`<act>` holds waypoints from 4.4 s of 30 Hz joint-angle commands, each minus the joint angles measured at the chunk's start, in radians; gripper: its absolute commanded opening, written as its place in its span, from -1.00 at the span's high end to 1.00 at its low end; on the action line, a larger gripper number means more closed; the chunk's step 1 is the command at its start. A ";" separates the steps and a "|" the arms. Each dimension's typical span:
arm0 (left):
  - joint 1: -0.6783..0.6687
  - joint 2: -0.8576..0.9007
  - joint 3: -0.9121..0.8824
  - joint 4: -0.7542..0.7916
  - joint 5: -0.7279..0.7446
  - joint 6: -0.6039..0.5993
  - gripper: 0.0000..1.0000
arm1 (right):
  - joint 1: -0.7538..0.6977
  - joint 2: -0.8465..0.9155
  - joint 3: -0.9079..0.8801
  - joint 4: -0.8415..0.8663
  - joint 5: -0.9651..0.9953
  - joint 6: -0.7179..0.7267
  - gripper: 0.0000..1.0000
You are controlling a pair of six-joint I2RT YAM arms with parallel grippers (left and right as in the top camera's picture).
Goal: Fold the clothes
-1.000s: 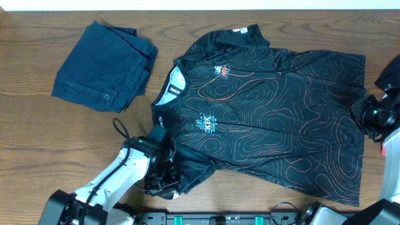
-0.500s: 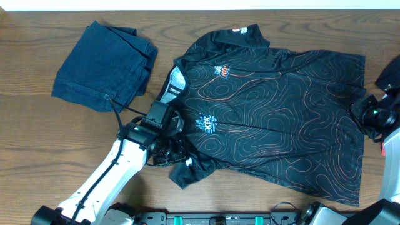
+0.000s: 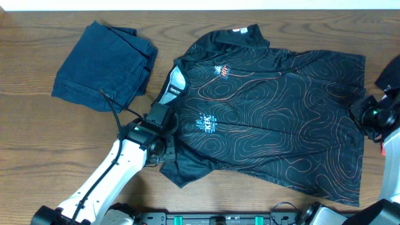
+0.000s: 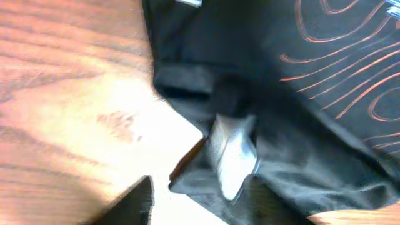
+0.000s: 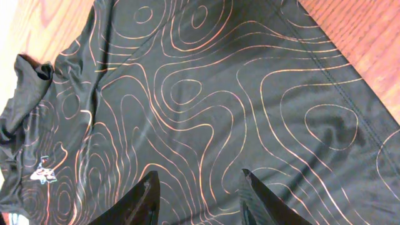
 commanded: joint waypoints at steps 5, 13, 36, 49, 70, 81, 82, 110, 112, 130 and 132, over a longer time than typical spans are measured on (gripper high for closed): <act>-0.002 -0.005 0.013 -0.058 0.108 0.013 -0.25 | -0.003 -0.010 0.014 -0.001 -0.007 -0.013 0.20; -0.092 -0.004 -0.020 -0.016 0.185 0.039 -0.22 | -0.003 -0.010 0.014 0.000 -0.007 -0.013 0.19; -0.175 0.182 0.041 -0.029 0.039 0.001 0.88 | -0.003 -0.010 0.014 -0.006 -0.007 -0.014 0.19; -0.105 -0.023 0.188 -0.204 -0.047 0.008 0.88 | -0.069 -0.008 0.014 -0.113 0.092 0.006 0.09; -0.088 -0.069 0.188 -0.197 -0.047 0.008 0.88 | -0.309 -0.004 -0.189 -0.282 0.341 0.097 0.03; -0.088 -0.069 0.188 -0.193 -0.047 0.008 0.88 | -0.435 -0.004 -0.294 -0.213 0.397 0.134 0.07; -0.088 -0.069 0.188 -0.189 -0.047 0.008 0.88 | -0.446 -0.004 -0.306 -0.202 0.397 0.136 0.07; -0.088 -0.069 0.188 -0.166 -0.047 0.008 0.88 | -0.476 -0.004 -0.421 -0.123 0.409 0.151 -0.02; -0.088 -0.069 0.188 -0.166 -0.047 0.008 0.88 | -0.476 -0.004 -0.429 -0.109 0.416 0.177 0.04; -0.088 -0.069 0.188 -0.160 -0.047 0.008 0.88 | -0.474 -0.004 -0.457 -0.083 0.416 0.230 0.99; -0.088 -0.069 0.188 -0.159 -0.047 0.008 0.88 | -0.474 -0.005 -0.450 -0.095 0.411 0.209 0.98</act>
